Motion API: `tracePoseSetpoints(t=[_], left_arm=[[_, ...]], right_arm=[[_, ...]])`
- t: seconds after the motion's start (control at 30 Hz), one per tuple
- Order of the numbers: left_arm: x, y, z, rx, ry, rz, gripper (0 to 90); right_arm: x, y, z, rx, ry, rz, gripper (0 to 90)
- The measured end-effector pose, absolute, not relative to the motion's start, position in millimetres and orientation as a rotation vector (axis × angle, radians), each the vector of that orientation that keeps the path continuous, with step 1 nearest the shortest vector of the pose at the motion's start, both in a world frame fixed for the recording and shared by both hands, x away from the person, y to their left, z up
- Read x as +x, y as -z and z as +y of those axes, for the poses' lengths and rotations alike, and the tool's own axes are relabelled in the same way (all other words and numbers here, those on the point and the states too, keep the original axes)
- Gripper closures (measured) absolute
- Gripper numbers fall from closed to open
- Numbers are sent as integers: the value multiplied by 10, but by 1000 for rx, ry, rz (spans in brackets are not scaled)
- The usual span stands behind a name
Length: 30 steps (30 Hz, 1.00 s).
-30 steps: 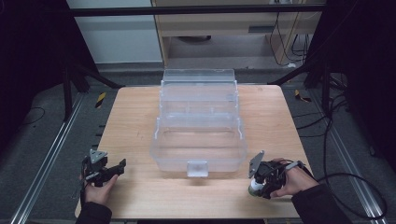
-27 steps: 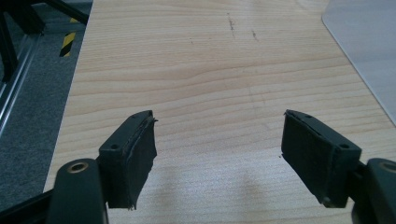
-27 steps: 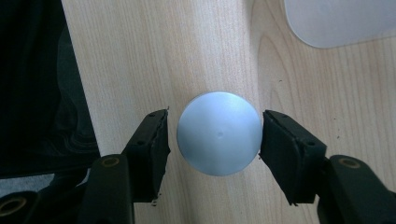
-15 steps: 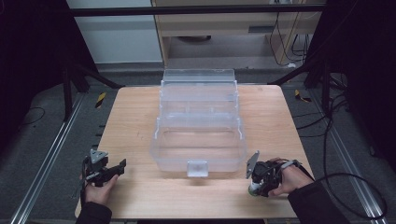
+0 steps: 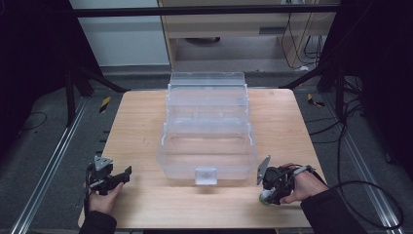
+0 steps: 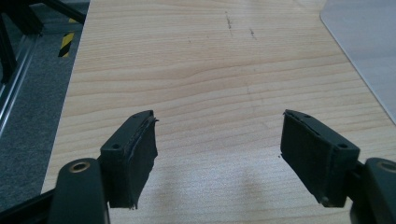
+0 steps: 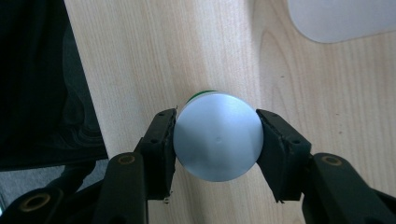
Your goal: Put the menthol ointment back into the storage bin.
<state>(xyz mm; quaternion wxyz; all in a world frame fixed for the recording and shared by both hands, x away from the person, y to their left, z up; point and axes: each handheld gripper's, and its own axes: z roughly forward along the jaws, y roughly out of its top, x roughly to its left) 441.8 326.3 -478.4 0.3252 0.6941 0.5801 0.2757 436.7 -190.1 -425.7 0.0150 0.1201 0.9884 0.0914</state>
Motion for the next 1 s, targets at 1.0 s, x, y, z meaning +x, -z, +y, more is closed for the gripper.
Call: tracePoseSetpoints(t=[1.0], left_arm=[[4423, 4791, 3255, 1833, -719, 1514, 266]], right_arm=[[4470, 3513, -1940, 454, -434, 2982, 504]])
